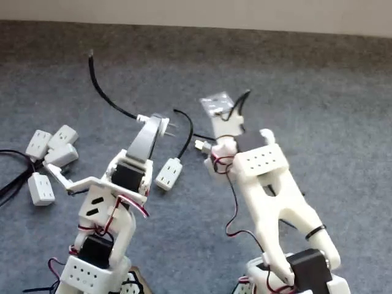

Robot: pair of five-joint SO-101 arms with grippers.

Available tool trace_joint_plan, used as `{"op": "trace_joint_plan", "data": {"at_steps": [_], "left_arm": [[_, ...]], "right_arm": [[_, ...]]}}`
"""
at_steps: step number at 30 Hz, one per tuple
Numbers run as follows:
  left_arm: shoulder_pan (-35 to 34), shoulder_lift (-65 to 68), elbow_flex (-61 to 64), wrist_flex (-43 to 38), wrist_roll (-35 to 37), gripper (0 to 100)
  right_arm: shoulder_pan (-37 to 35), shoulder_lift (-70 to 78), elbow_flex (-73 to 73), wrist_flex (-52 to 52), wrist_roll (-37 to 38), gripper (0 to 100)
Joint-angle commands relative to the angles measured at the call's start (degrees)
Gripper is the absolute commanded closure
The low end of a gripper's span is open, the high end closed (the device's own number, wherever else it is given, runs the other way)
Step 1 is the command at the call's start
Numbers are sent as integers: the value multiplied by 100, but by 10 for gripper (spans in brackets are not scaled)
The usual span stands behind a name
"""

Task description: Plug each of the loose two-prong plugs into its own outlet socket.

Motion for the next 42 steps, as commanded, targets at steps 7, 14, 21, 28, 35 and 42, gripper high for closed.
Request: {"op": "trace_joint_plan", "data": {"at_steps": [7,14,21,28,35,42], "left_arm": [[84,-57,101,457,35,992],[233,-48,101,897,35,992],[330,-57,101,1029,26,992],[347,-57,101,1029,26,992],[1226,-57,101,1240,18,992],[1736,-57,101,1442,-967,992]], "right_arm": [[-198,-259,-1763,620,264,992],[-505,-259,-2149,1033,273,992],[-963,-277,-2308,1209,273,992],[-980,-259,-2615,1209,273,992],[-954,233,-3125,1007,316,992],[-866,1262,-4347,1358,554,992]]}}
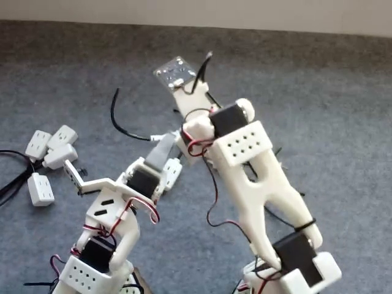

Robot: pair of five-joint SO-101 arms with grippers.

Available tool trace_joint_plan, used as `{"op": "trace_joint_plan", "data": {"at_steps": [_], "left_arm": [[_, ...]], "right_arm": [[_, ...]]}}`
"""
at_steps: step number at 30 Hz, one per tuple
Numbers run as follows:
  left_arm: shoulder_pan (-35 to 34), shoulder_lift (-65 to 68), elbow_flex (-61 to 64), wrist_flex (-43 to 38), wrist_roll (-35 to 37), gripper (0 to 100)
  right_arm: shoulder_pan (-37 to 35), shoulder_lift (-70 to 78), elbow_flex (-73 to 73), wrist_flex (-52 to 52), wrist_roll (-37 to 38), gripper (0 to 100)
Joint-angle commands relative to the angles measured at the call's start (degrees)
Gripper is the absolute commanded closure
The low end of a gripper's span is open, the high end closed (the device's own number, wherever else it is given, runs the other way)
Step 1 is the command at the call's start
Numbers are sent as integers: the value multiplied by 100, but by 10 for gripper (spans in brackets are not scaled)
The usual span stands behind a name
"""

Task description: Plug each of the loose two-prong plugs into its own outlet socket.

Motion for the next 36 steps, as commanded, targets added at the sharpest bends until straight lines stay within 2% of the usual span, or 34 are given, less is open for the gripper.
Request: {"op": "trace_joint_plan", "data": {"at_steps": [1,7,15,25,27,34,36], "left_arm": [[655,-40,75,62,-290,992],[673,-40,75,132,-299,992],[629,-40,75,132,-308,990],[-655,-40,31,114,-334,990],[-804,-22,22,114,-659,990],[-989,13,75,141,-2884,990],[-1015,-13,75,308,-3095,989]], "right_arm": [[57,198,-1068,66,26,992],[435,444,-1833,418,26,992],[699,444,-1903,884,26,992],[2633,444,-2448,1244,-18,992],[2932,462,-2527,1508,-44,992],[3512,435,-1402,1666,-756,992],[3512,435,-1130,1666,-782,992]]}}
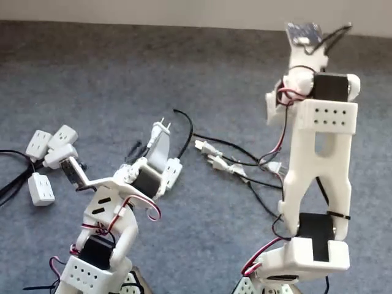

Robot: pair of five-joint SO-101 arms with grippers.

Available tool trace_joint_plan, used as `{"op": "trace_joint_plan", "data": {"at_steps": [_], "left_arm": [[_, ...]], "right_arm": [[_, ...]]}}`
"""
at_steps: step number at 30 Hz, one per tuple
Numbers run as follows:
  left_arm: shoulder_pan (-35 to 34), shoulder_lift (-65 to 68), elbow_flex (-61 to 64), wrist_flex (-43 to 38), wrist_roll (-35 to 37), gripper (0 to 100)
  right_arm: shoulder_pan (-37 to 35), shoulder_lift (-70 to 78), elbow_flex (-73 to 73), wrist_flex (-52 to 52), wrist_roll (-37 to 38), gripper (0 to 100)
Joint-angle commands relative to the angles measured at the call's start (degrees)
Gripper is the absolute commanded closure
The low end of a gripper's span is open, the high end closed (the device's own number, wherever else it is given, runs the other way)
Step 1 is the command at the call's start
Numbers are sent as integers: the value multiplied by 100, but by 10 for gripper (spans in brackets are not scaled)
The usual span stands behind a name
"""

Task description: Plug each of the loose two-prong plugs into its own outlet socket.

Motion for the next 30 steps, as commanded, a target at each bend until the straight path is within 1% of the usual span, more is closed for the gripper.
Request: {"op": "trace_joint_plan", "data": {"at_steps": [1,6,10,13,16,20,22,26,30], "left_arm": [[-180,-66,92,264,-677,989],[-787,-48,92,334,-712,989],[-1745,-66,57,369,-712,989],[-2202,-66,31,343,-712,993],[-2360,-4,-136,475,-712,993],[-2413,-4,-840,1240,-703,993],[-2413,4,-1051,1354,-703,993],[-2440,374,-1402,1143,-721,993],[-2440,1851,-2229,387,-879,993]], "right_arm": [[66,-92,303,215,-132,992],[75,-92,365,215,-132,992],[75,-92,374,215,-132,992],[75,-84,391,224,-141,992],[75,-92,673,215,-141,992],[75,-92,1121,84,-141,992],[75,-92,1376,-57,-141,992],[75,-92,1930,-444,-141,992],[75,-92,2501,-857,-141,992]]}}
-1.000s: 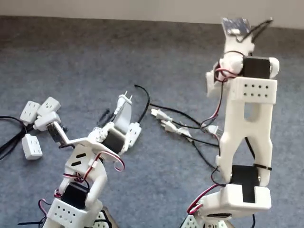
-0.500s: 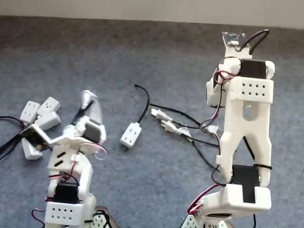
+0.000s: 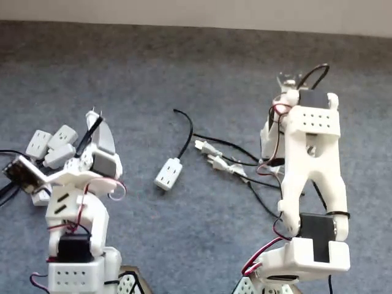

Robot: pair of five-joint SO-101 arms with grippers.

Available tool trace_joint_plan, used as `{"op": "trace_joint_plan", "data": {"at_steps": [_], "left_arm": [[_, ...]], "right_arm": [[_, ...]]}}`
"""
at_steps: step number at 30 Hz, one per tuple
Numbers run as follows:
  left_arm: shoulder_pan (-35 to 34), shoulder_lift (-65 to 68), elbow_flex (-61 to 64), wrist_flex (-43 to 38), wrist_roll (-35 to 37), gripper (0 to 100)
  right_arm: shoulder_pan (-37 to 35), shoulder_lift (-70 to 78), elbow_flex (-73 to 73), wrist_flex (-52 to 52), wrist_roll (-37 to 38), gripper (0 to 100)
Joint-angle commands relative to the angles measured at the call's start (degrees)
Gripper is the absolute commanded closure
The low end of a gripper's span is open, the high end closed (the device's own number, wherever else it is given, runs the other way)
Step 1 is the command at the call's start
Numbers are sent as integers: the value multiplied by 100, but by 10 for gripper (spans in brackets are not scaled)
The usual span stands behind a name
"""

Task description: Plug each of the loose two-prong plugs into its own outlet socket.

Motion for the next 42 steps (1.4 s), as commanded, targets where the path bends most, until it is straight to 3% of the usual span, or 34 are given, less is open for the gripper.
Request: {"op": "trace_joint_plan", "data": {"at_steps": [1,5,7,14,17,20,25,30,35,42], "left_arm": [[-40,1745,-1314,-844,-132,993],[-48,4092,-3345,-782,-132,993],[-40,5226,-4462,-79,-132,993],[31,8391,-7969,5064,-141,993],[224,9059,-8927,6400,-123,993],[681,9279,-9191,7138,-132,993],[1578,9218,-8576,7024,-105,993],[2211,9191,-7653,6127,-88,993],[2316,9191,-6923,5477,782,993],[2343,9191,-6853,5433,1468,993]], "right_arm": [[57,-92,365,-426,-70,992],[66,-92,945,-848,-70,992],[66,-92,1182,-1033,-70,992],[66,-75,1464,-1411,-70,992],[57,-57,1464,-1437,-70,992],[57,-57,1464,-1437,-70,992],[57,-57,1473,-1437,-70,992],[57,-48,1473,-1446,-70,992],[57,-48,1473,-1464,-70,992],[31,-75,1851,-1974,-70,992]]}}
